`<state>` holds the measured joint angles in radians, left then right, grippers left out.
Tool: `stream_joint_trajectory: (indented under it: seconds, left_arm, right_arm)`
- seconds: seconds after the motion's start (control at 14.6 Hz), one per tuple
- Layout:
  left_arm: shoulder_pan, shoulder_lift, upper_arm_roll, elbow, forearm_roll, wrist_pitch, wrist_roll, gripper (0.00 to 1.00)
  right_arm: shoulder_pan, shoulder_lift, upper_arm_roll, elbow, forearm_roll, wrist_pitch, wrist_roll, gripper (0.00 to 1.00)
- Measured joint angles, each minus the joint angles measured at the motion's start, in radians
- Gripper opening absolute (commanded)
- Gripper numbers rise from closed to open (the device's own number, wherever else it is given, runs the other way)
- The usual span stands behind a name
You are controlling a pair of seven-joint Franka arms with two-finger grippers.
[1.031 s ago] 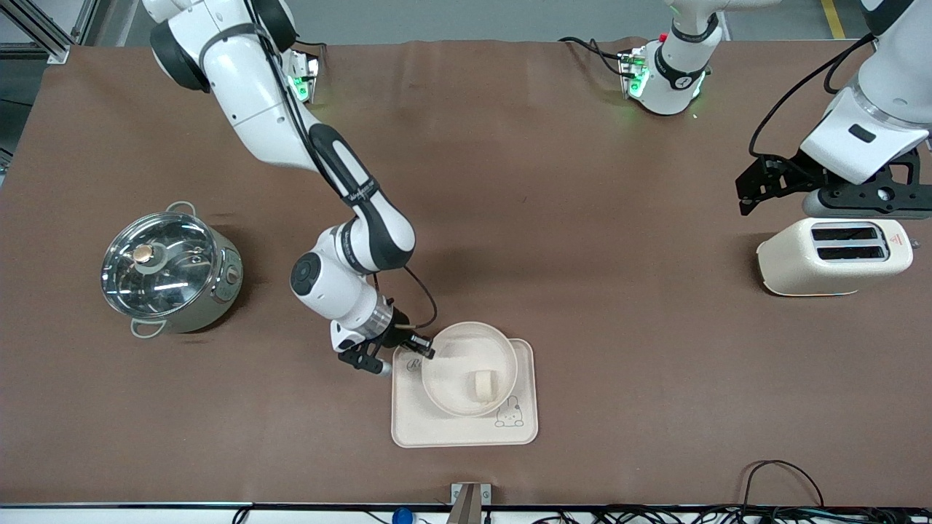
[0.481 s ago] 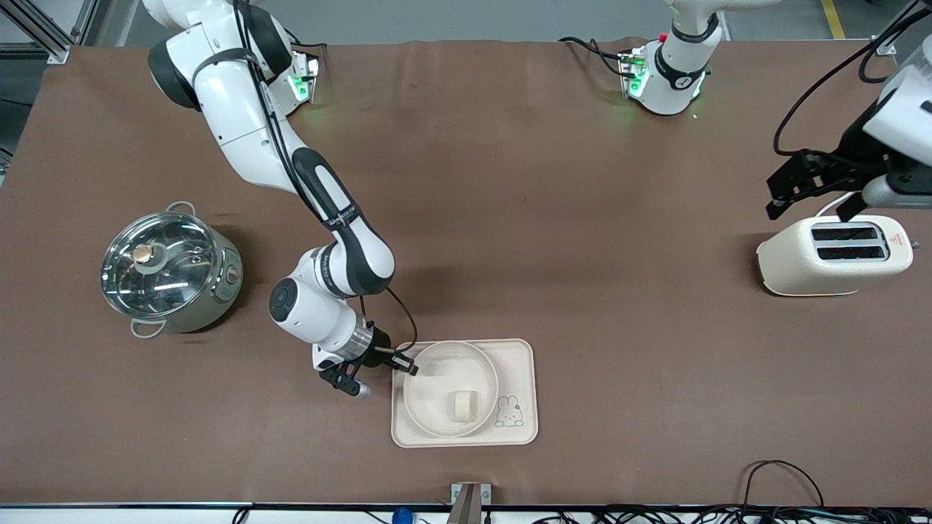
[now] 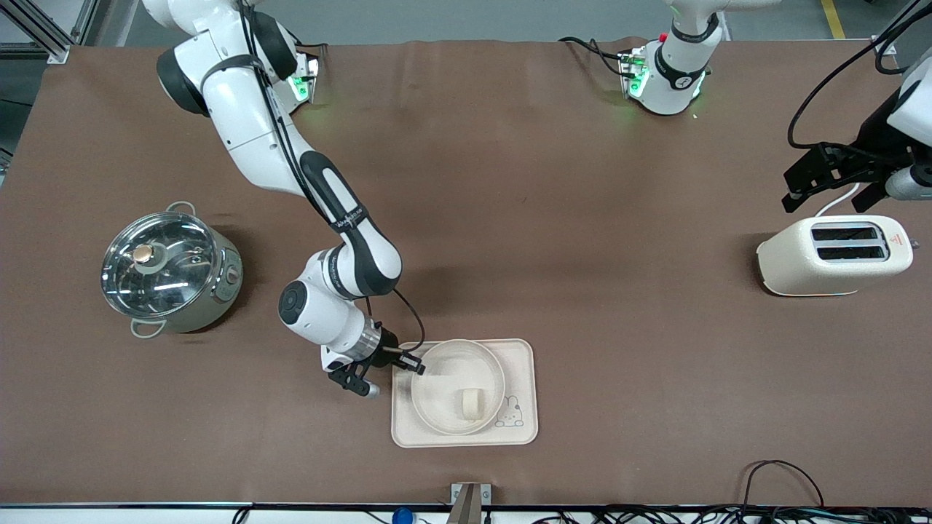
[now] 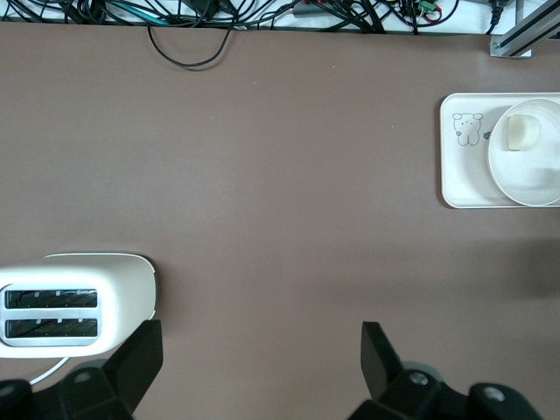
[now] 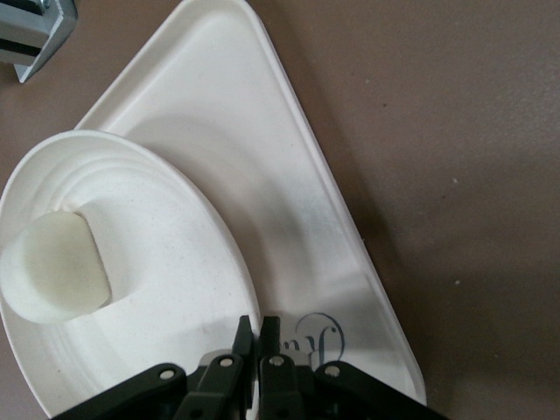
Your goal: Place bun in plate and plate on tray
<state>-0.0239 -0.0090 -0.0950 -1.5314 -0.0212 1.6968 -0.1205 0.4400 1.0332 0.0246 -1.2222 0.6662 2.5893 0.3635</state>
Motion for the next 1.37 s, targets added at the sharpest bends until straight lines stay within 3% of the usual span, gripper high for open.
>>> stream_joint_trajectory:
  seconds: [0.14, 0.21, 0.27, 0.34, 0.41, 0.48, 0.82, 1.17, 1.37]
  left_arm:
    - [-0.001, 0.002, 0.0, 0.0, 0.0, 0.0, -0.001, 1.0]
    - [-0.001, 0.002, 0.0, 0.0, 0.0, -0.001, -0.001, 1.0]
    - [-0.001, 0.003, 0.0, 0.0, 0.0, -0.002, -0.001, 1.0]
    - [-0.001, 0.003, 0.001, 0.0, 0.0, -0.004, -0.001, 1.0]
    - [0.0, 0.003, 0.001, 0.0, 0.0, -0.006, -0.001, 1.0]
    - [0.0, 0.003, 0.001, 0.0, 0.0, -0.008, -0.001, 1.0]
    - [-0.002, 0.003, 0.001, 0.0, 0.0, -0.008, -0.001, 1.0]
    - [-0.002, 0.003, 0.001, 0.005, 0.0, -0.008, 0.0, 1.0]
    - [-0.001, 0.003, 0.001, 0.005, 0.0, -0.008, 0.0, 1.0]
  right_arm:
    - [0.0, 0.003, 0.0, 0.004, 0.0, 0.0, 0.001, 0.61]
    - [0.0, 0.003, 0.0, 0.008, 0.0, 0.0, 0.002, 0.64]
    - [0.0, 0.003, 0.0, 0.01, 0.0, 0.0, 0.003, 0.75]
    - [-0.001, 0.003, 0.0, 0.011, 0.0, 0.0, 0.003, 0.81]
    - [-0.003, 0.003, -0.001, 0.014, 0.0, 0.0, 0.003, 0.95]
    - [-0.006, 0.001, -0.001, 0.021, -0.001, 0.0, 0.003, 1.0]
    - [-0.044, -0.072, -0.004, -0.015, -0.001, -0.107, 0.003, 1.0]
    - [-0.112, -0.372, -0.014, -0.255, -0.014, -0.26, -0.133, 1.0]
    - [-0.219, -0.534, -0.031, -0.407, -0.106, -0.391, -0.253, 1.0]
